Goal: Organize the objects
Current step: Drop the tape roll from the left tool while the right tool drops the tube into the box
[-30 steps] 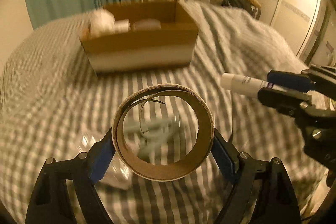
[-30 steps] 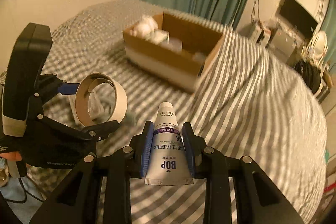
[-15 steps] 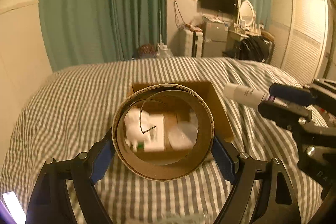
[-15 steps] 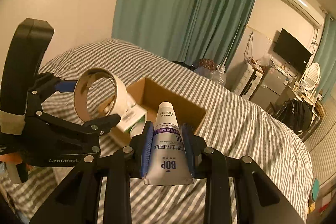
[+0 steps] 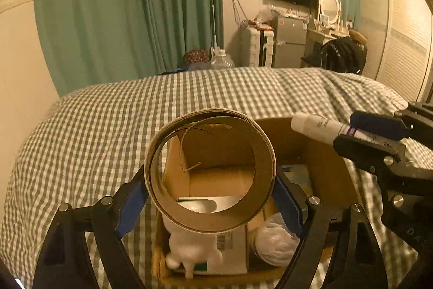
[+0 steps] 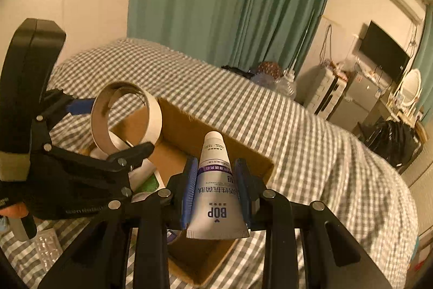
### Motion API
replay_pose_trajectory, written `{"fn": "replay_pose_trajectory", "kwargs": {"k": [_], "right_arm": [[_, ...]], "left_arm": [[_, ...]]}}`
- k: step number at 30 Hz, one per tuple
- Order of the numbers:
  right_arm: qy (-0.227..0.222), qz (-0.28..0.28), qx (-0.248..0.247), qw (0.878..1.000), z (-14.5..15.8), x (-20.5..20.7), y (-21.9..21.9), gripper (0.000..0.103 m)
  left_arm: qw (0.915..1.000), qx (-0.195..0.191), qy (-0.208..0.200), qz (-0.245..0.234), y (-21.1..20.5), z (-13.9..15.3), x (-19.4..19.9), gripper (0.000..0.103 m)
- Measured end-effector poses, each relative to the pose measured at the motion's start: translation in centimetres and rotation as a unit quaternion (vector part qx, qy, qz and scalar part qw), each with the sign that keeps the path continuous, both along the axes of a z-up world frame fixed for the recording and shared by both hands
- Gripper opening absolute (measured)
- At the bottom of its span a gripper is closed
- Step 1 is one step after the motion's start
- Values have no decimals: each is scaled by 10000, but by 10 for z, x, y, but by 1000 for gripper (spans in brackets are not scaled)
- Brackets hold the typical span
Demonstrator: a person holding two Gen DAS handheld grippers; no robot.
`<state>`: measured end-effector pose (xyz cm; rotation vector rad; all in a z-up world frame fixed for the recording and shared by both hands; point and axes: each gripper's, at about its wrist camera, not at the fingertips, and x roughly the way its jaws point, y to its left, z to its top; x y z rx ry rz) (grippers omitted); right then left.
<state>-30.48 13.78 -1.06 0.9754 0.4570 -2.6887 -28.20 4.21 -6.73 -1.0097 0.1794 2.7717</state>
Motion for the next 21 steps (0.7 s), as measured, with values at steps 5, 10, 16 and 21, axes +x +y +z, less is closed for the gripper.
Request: {"fn": "replay_pose_trajectory", "kwargs": {"k": [5,10,16,21], "right_arm": [[-253,20,4,9997,-23,-12,2,28],[-176,-43,-98,9998,-21,-8,7,28],[124,-272,-296,9991,3,6,15,59],[520,-379,-478,9968,47,40,20,64]], "left_arm": [[9998,-75,-128,-124,20,-24,-31,87],[9996,-41,-233,-168,36,-38,-41,88],[9993,-351,-66,-126,30,-17,-18,100],[9990,-347,291,-57,19,22,12,103]]}}
